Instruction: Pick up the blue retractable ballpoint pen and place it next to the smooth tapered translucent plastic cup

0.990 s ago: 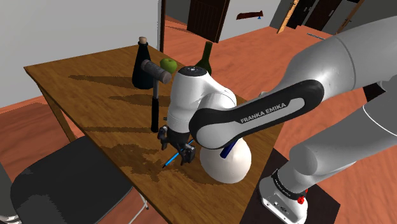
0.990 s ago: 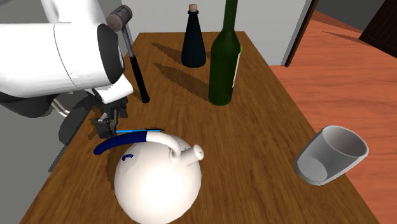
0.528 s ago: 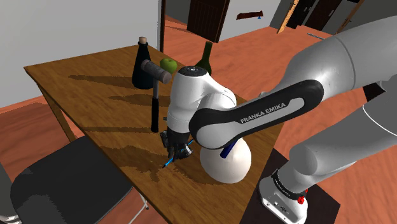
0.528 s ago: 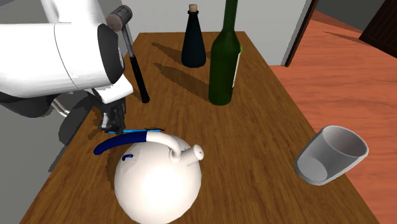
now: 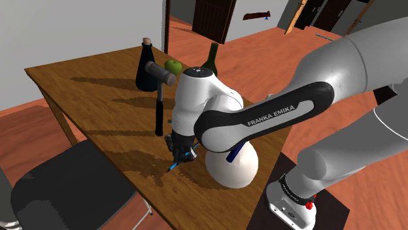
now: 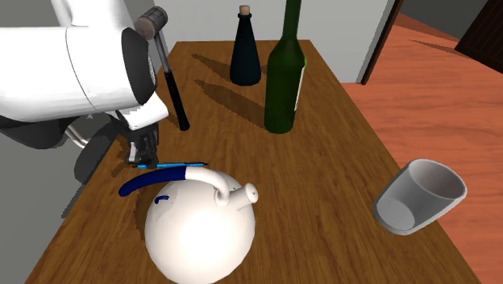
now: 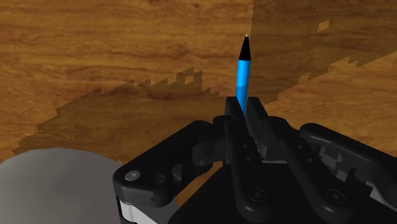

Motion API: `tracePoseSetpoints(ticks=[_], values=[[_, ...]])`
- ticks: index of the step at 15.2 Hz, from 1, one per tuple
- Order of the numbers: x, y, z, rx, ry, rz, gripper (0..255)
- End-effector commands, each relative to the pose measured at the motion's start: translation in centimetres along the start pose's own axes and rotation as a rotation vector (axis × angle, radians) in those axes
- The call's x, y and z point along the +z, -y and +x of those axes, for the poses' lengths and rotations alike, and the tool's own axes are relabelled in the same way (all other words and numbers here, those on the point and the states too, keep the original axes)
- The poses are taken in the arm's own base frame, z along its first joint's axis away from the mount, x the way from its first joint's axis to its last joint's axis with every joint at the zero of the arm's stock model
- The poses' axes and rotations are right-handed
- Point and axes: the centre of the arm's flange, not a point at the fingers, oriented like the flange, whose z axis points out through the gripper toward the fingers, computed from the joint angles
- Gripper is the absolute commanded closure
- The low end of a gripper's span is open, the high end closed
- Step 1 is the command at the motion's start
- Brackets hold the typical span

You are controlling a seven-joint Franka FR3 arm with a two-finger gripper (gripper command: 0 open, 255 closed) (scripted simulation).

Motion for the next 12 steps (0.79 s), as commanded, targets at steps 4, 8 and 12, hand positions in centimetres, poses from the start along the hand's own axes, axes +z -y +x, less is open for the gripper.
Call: tracePoseSetpoints(ticks=[4, 8, 12], values=[[-2.4, -0.1, -0.2, 0.000, 0.000, 0.000, 255], [-4.5, -0.1, -0.4, 0.000, 0.000, 0.000, 255], [-6.6, -0.2, -0.6, 0.000, 0.000, 0.000, 255]])
